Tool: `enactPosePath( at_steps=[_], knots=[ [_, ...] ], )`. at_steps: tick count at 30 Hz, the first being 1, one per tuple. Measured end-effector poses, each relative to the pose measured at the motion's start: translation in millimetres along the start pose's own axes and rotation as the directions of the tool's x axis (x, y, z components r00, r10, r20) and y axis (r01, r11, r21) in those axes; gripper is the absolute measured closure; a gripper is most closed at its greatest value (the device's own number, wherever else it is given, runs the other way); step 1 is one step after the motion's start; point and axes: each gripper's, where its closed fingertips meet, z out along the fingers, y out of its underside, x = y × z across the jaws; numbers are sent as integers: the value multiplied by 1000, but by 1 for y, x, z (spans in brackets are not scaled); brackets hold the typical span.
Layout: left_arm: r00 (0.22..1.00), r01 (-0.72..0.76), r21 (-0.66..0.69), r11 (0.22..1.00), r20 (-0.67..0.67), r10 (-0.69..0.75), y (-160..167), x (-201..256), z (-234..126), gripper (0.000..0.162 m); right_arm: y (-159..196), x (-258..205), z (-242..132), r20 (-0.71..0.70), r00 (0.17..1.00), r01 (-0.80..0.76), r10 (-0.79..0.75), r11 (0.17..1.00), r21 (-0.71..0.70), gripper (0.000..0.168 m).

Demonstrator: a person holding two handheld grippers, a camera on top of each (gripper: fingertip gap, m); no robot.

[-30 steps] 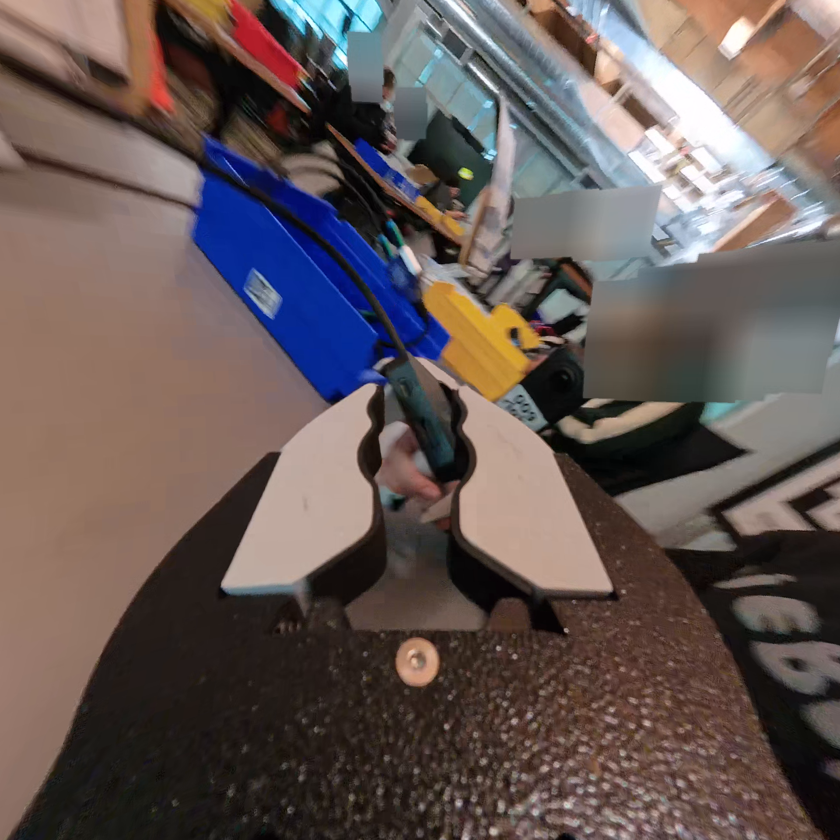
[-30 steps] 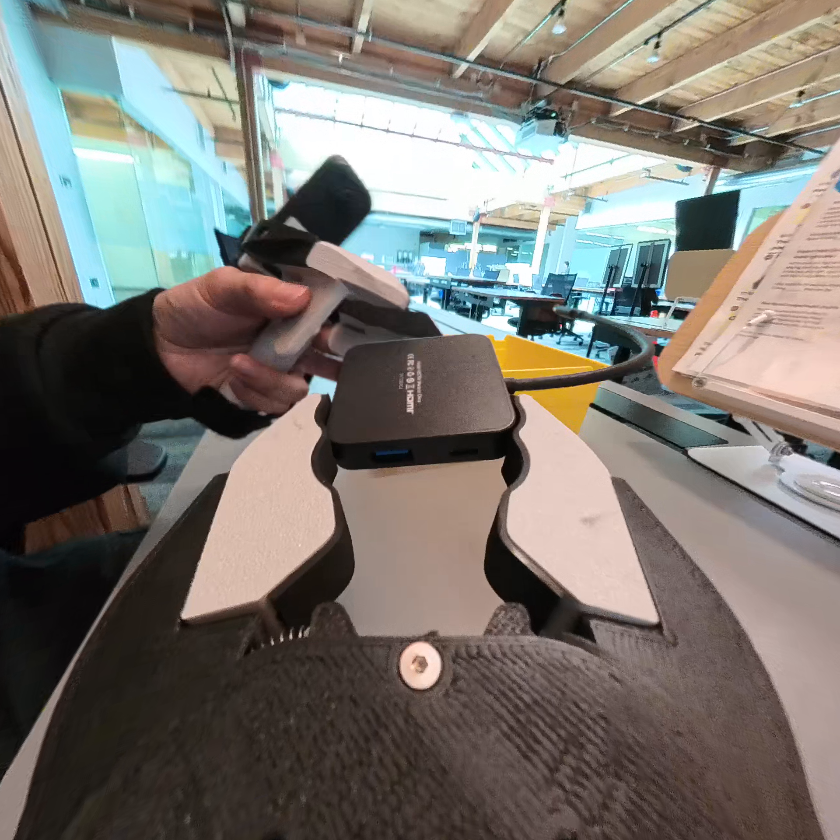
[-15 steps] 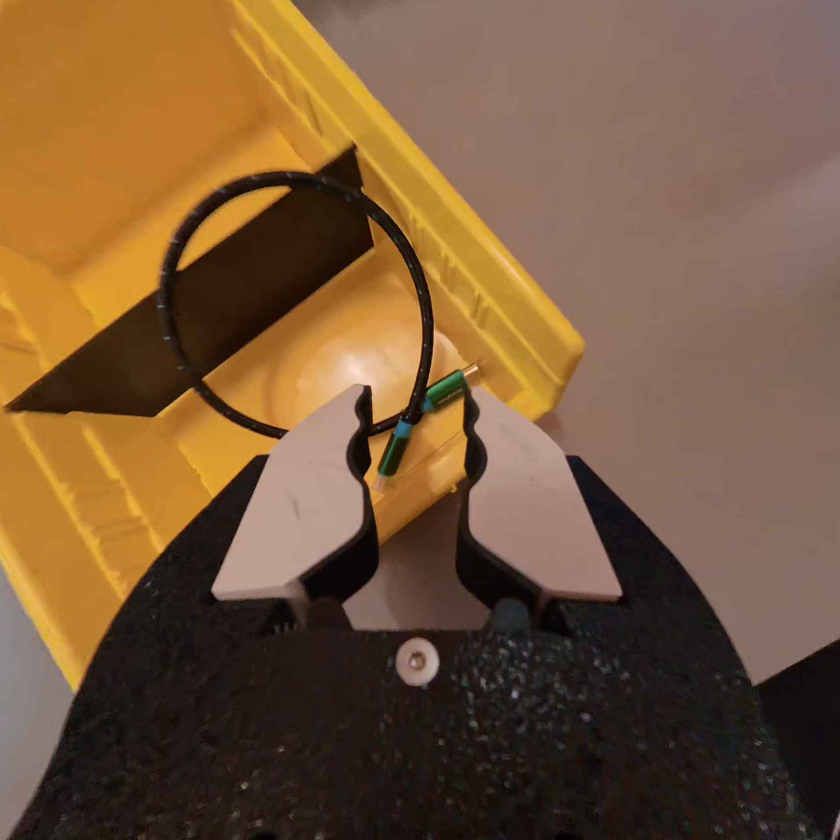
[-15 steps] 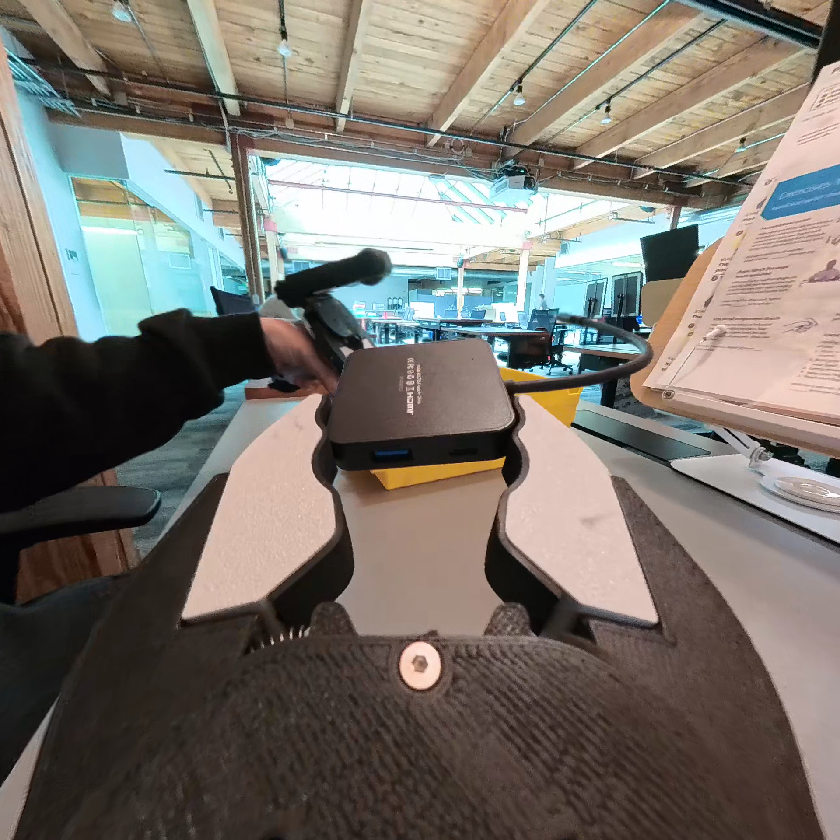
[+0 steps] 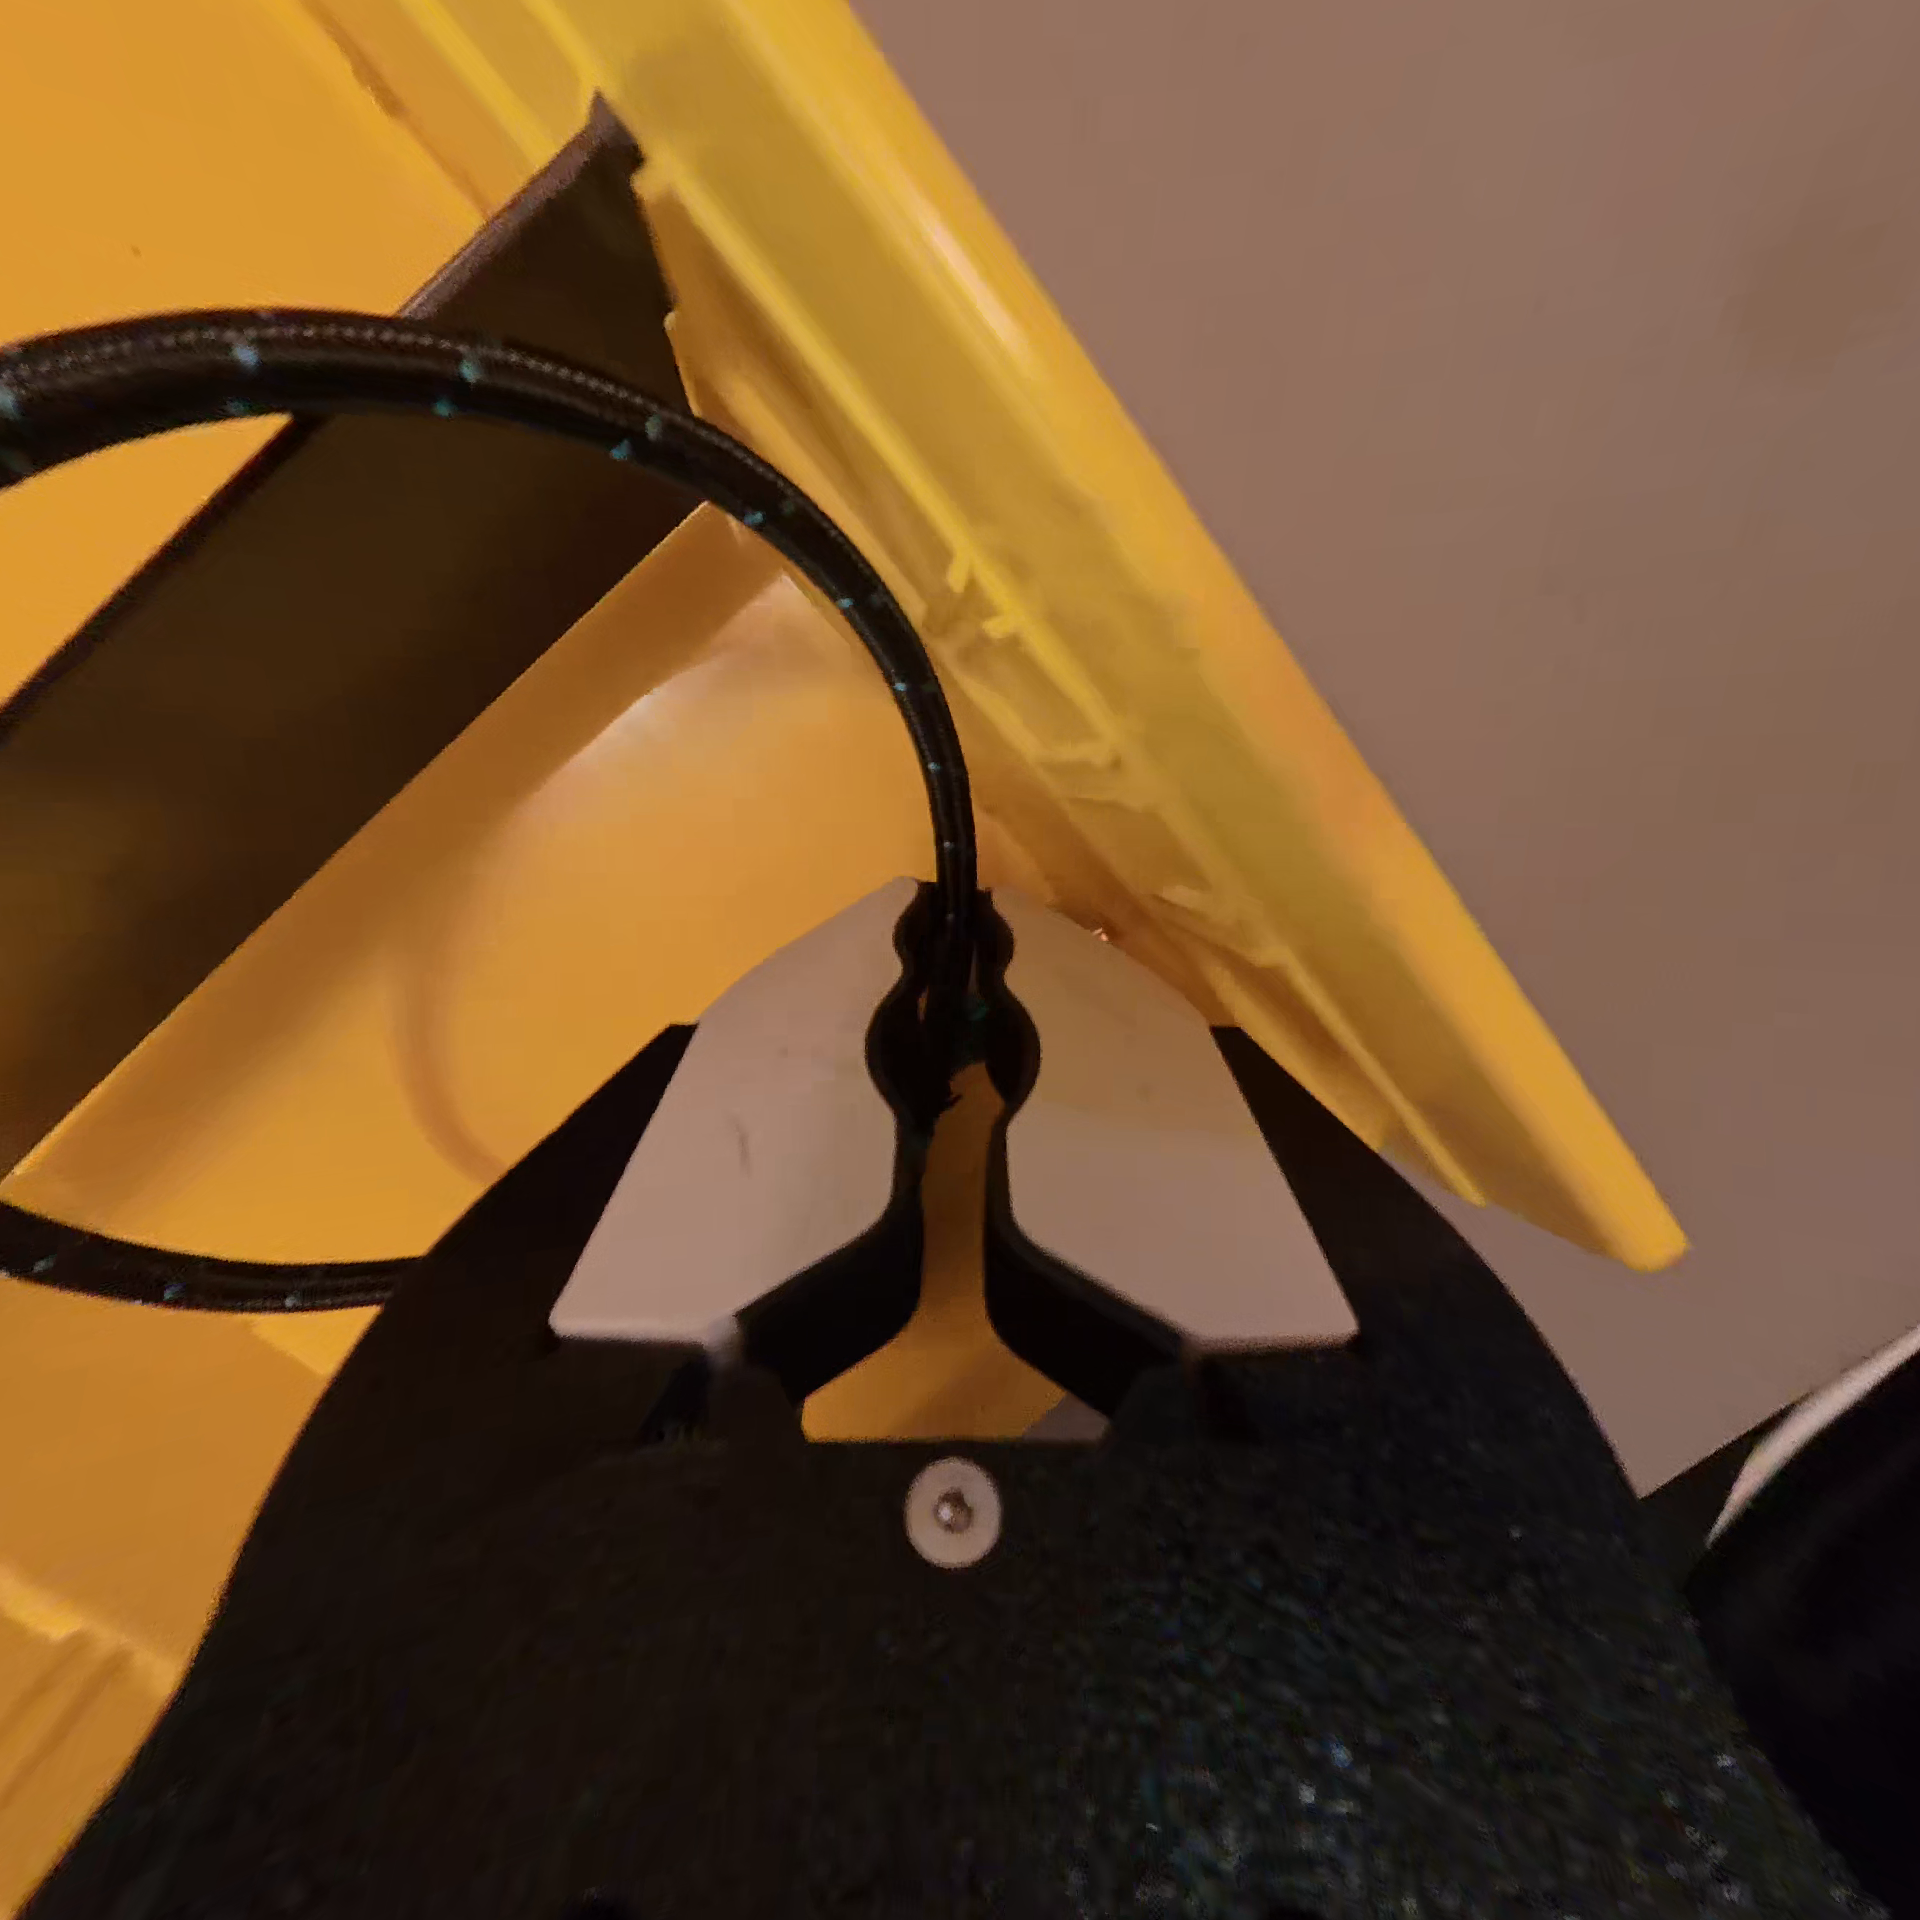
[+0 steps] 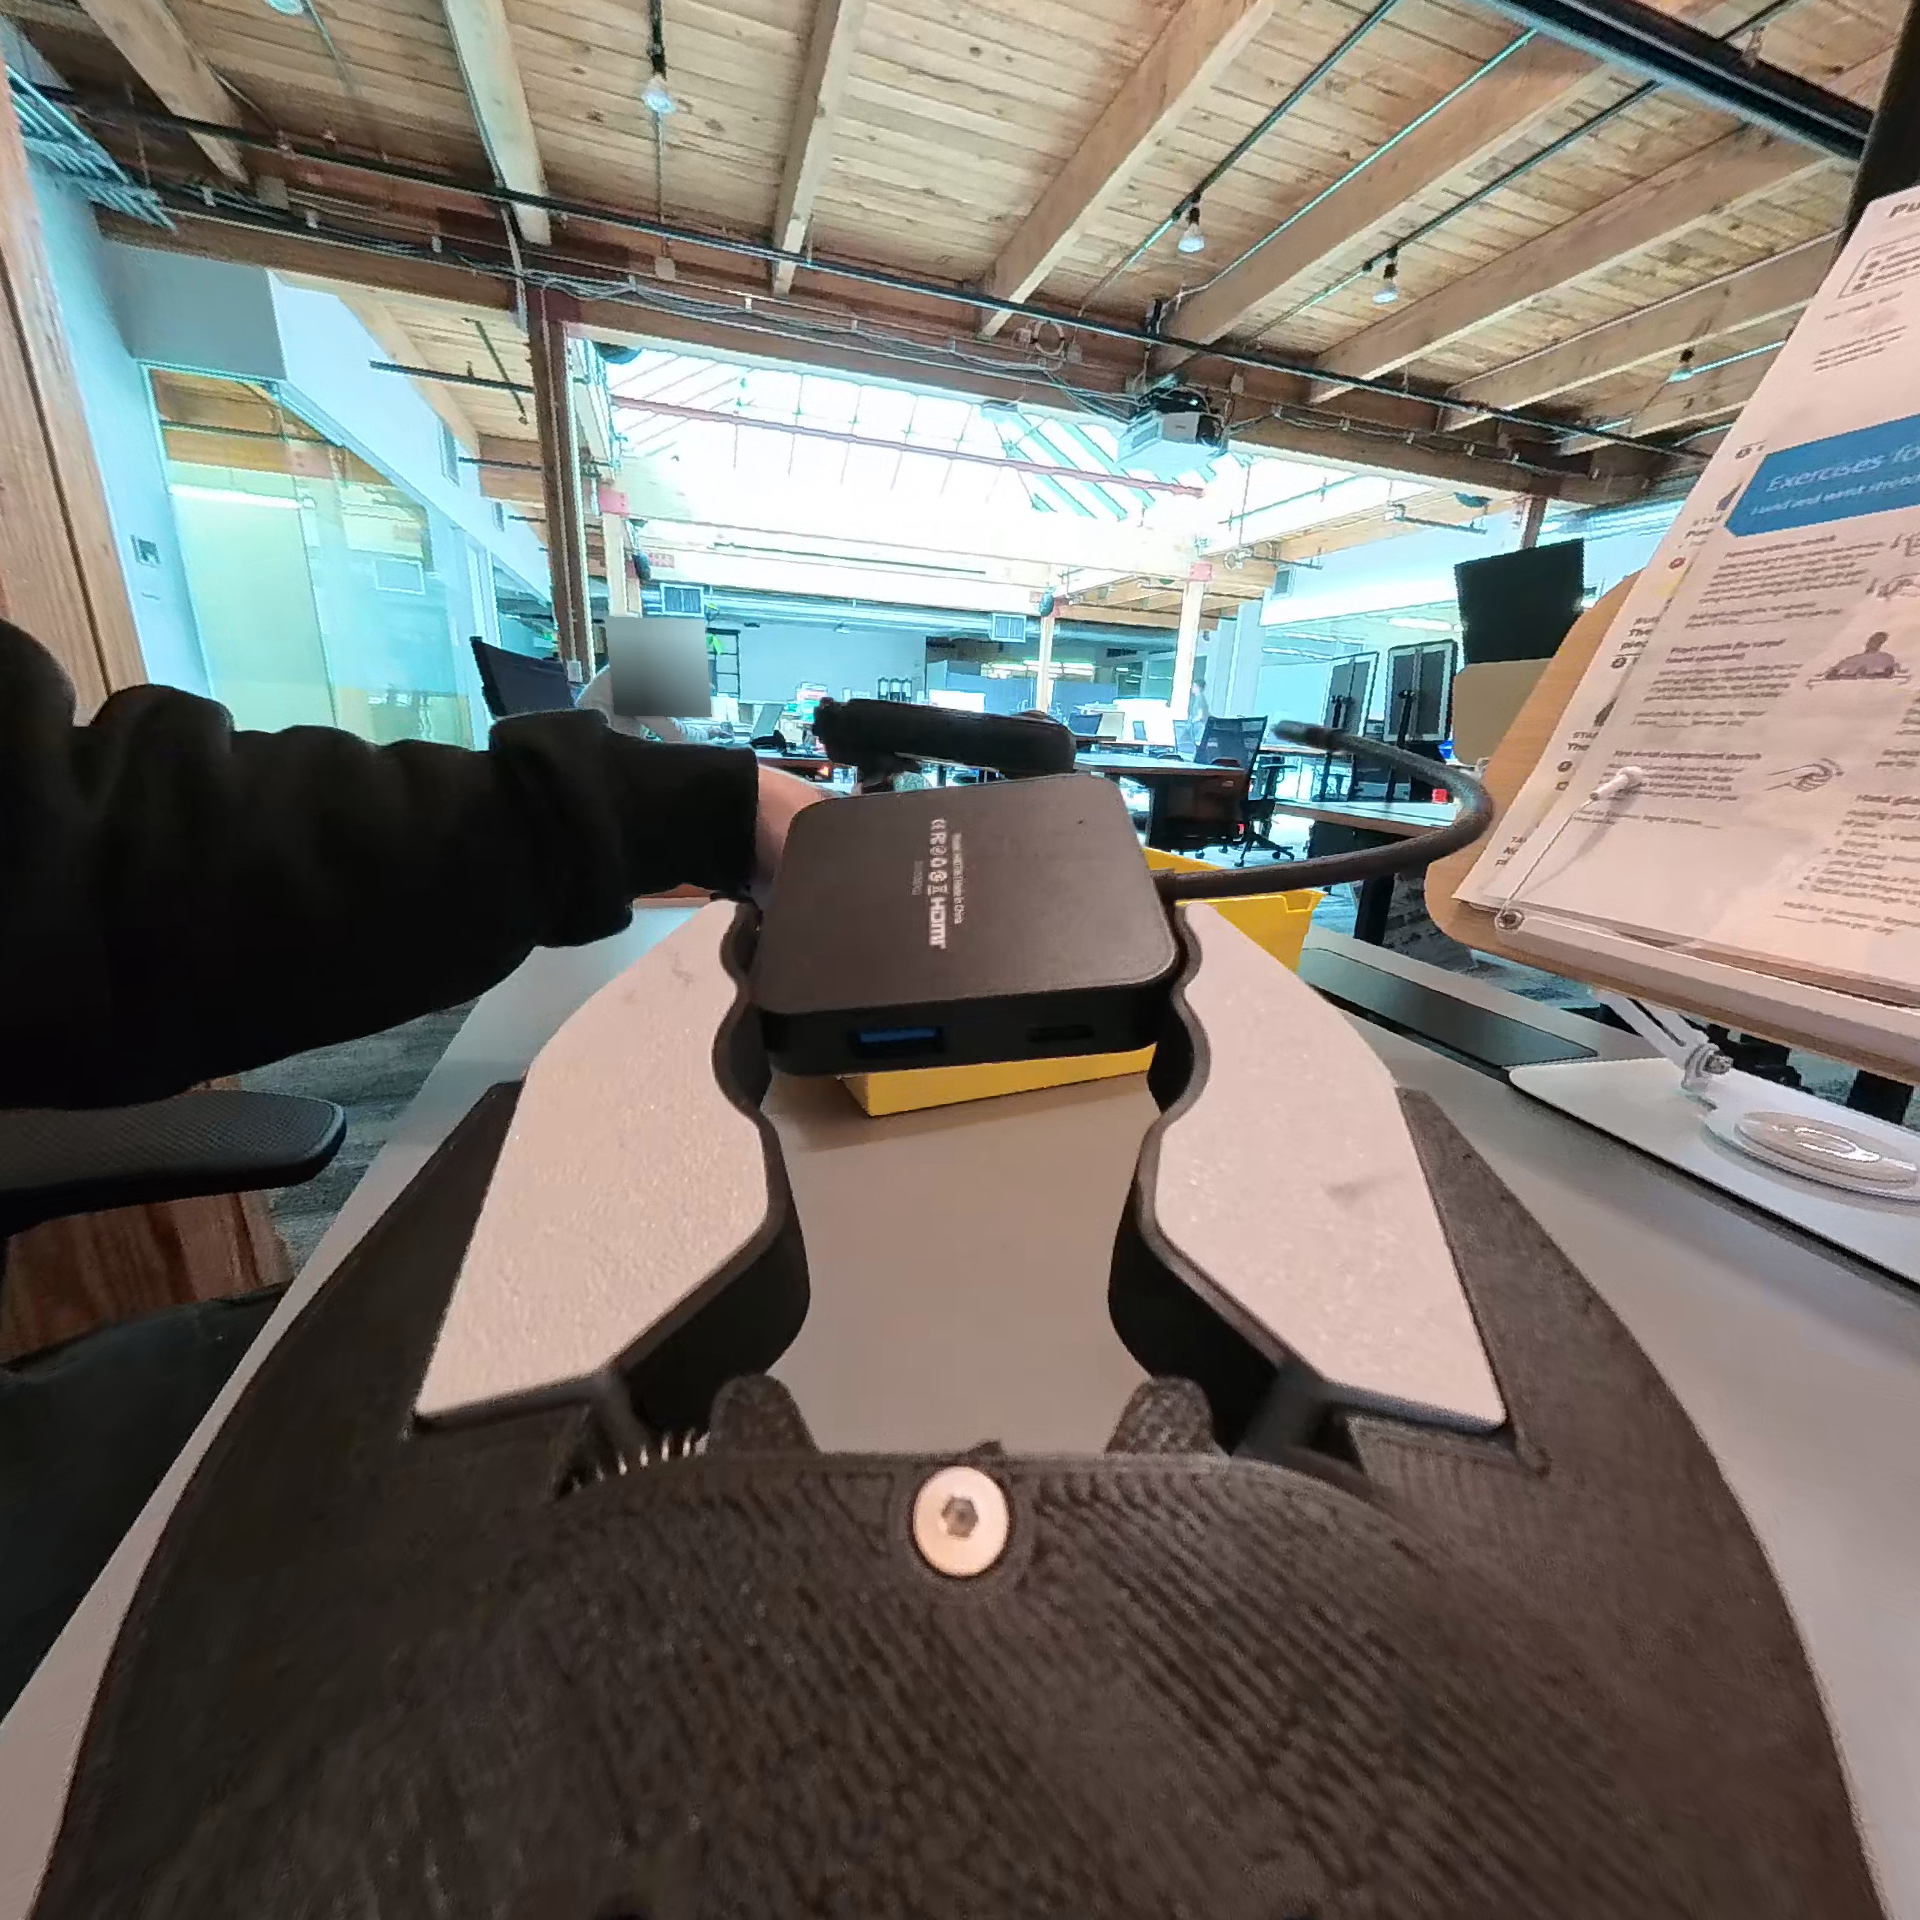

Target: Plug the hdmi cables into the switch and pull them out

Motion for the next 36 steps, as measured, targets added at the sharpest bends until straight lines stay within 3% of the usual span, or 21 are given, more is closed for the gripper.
enactPosePath(
  at_steps=[1,7,13,16,19,23,27,31,36],
  knots=[
    [1000,2,7,1000,-5,-2,0,0,-1,156,0,0,0,1,1000,3,-3,1000,-1,95],
    [996,5,197,980,82,-22,-13,-7,-26,156,0,0,0,-5,1000,13,-13,1000,-2,95],
    [994,54,491,870,53,-92,-32,-2,-85,156,-1,3,-1,-18,1000,19,-19,1000,5,95],
    [994,96,622,777,-24,-104,-40,12,-117,156,-2,3,-2,-17,1000,17,-17,1000,8,95],
    [986,139,722,678,-163,-28,-50,46,-148,156,-2,3,-2,-16,1000,15,-15,1000,10,95],
    [972,127,766,631,-222,73,-52,90,-160,156,-1,3,-2,-21,1000,19,-19,1000,9,95],
    [988,39,829,559,-117,104,-56,125,-152,156,-3,6,-3,-36,999,15,-14,1000,18,95],
    [992,-127,885,448,109,66,-55,146,-126,156,-11,10,-8,-25,997,-66,68,994,82,94],
    [885,-459,773,438,444,144,-41,173,-70,156,-35,7,-21,117,968,-243,221,942,232,95]
  ],
)
